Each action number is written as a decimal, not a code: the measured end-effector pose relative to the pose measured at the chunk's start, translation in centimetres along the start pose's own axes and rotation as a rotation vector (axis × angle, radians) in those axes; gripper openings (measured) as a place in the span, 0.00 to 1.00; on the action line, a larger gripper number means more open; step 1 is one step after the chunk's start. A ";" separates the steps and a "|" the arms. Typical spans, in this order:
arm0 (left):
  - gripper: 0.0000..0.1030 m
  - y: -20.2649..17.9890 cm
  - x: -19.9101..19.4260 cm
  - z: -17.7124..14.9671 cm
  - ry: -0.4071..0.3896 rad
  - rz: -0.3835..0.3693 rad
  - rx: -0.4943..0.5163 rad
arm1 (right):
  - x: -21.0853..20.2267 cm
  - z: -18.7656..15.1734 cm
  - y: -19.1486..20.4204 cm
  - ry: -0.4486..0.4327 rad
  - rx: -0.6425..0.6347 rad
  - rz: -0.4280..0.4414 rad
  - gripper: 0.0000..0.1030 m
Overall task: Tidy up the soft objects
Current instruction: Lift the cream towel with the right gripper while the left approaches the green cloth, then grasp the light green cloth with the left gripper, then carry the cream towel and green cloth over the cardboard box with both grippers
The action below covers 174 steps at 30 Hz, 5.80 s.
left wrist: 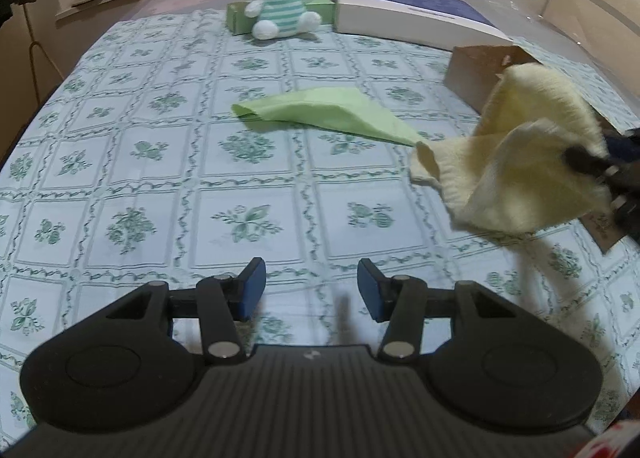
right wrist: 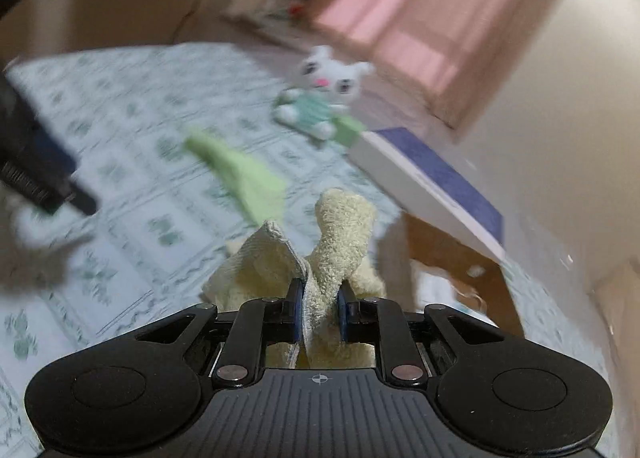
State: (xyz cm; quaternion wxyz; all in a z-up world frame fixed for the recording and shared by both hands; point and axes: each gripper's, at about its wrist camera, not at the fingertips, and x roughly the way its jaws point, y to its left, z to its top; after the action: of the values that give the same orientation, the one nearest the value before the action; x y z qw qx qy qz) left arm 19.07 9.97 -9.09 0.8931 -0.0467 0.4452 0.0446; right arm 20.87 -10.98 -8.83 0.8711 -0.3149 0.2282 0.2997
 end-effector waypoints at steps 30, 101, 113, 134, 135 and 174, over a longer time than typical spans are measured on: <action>0.46 -2.0 3.1 2.2 0.011 0.000 0.033 | 8.1 -5.3 -6.3 0.012 0.668 0.128 0.85; 0.46 -5.6 4.8 0.6 -0.023 0.008 0.277 | 4.7 -5.2 -6.1 0.004 0.678 0.131 0.26; 0.67 -5.7 6.8 1.1 0.016 -0.082 0.249 | 5.8 -5.4 -5.4 0.017 0.712 0.170 0.68; 0.07 -3.1 7.6 2.8 -0.010 0.029 0.120 | 7.5 -4.4 -2.9 0.077 0.521 0.062 0.35; 0.07 -3.1 7.6 2.9 -0.007 0.031 0.117 | 7.3 -4.4 -3.0 0.076 0.520 0.063 0.31; 0.07 -23.6 9.1 19.2 -0.240 -0.304 0.255 | 3.1 -6.0 -25.2 -0.187 0.782 -0.132 0.20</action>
State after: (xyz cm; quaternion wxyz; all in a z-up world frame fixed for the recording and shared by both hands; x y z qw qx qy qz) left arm 42.62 -10.74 -3.82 0.9347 0.0056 0.3259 -0.1416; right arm 38.62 -29.55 -4.48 0.9595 0.0549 0.2243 0.1612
